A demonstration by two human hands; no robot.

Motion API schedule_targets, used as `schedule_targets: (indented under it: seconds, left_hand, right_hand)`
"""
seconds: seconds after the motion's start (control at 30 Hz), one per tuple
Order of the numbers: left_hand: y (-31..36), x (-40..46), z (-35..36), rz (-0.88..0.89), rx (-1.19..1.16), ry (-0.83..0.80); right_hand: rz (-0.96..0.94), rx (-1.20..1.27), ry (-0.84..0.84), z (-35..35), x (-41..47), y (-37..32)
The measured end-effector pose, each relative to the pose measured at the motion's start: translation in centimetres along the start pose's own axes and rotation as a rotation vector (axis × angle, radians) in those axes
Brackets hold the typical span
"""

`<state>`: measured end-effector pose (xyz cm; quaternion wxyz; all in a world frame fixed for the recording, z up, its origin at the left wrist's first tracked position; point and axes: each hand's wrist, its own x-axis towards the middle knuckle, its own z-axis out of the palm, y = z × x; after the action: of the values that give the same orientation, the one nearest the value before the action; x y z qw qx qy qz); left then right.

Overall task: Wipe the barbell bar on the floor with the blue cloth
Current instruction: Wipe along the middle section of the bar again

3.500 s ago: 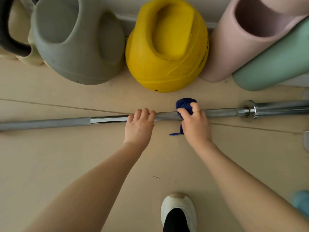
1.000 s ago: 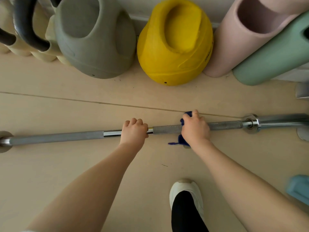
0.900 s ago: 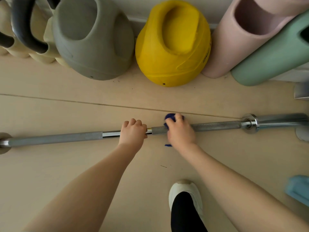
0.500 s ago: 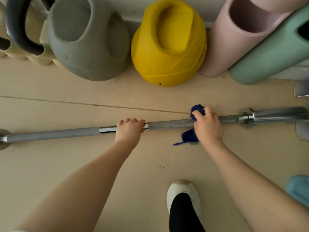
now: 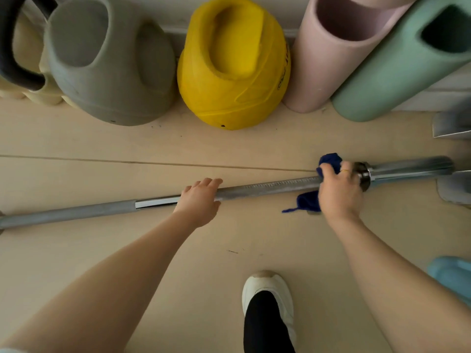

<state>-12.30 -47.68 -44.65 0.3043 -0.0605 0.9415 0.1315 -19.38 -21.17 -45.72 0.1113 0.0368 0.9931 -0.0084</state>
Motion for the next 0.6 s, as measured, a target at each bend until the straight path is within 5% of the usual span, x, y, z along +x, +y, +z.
schedule_targets:
  seconds: [0.23, 0.43, 0.6]
  left_hand:
    - [2.1, 0.6, 0.0, 0.035, 0.087, -0.075]
    - [2.0, -0.3, 0.7, 0.062, 0.180, -0.092]
    - [2.4, -1.3, 1.7, 0.046, 0.243, -0.048]
  right_hand:
    - [-0.399, 0.032, -0.078, -0.3, -1.7, 0.2]
    - [-0.013, 0.007, -0.030, -0.4, -0.3, 3.8]
    - [-0.225, 0.106, -0.108, 0.1, -4.1, 0.8]
